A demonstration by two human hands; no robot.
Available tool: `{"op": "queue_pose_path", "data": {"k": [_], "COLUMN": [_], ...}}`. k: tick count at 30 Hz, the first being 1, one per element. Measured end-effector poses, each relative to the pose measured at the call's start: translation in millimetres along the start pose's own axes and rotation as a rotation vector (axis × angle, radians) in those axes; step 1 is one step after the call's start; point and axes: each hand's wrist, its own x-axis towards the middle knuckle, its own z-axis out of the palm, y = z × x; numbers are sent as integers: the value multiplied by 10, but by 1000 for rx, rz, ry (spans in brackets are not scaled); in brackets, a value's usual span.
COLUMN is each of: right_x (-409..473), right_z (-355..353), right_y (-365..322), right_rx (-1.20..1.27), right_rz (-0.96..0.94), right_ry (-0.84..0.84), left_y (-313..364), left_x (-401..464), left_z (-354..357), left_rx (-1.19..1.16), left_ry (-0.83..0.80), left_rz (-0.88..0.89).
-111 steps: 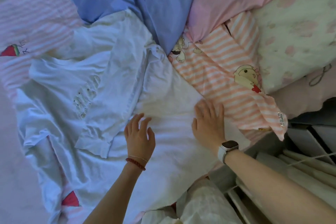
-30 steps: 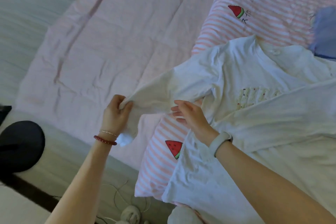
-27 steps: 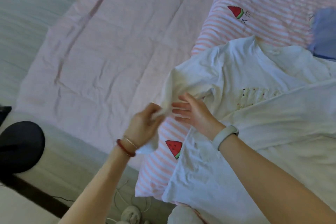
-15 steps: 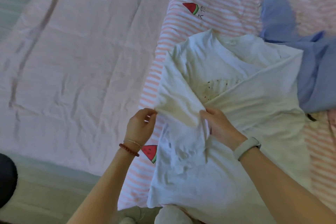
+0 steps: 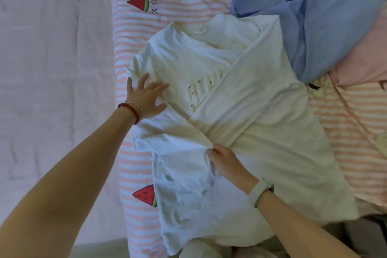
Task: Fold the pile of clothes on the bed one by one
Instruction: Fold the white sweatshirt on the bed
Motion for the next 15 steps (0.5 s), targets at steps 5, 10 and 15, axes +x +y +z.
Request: {"op": "queue_pose_path", "data": {"k": [5, 10, 15], "right_x": [-184, -265, -237], "right_z": [-687, -1310, -1583], "right_y": [16, 316, 578], "right_rx": [130, 161, 28], "right_rz": [-91, -57, 13], "right_ry": [251, 474, 522], "left_y": [117, 340, 643], "left_x": [173, 285, 463], "left_z": [-173, -316, -190], "left_rx": [56, 17, 147], "left_ry": [78, -57, -87], "left_rz": [34, 151, 153]}}
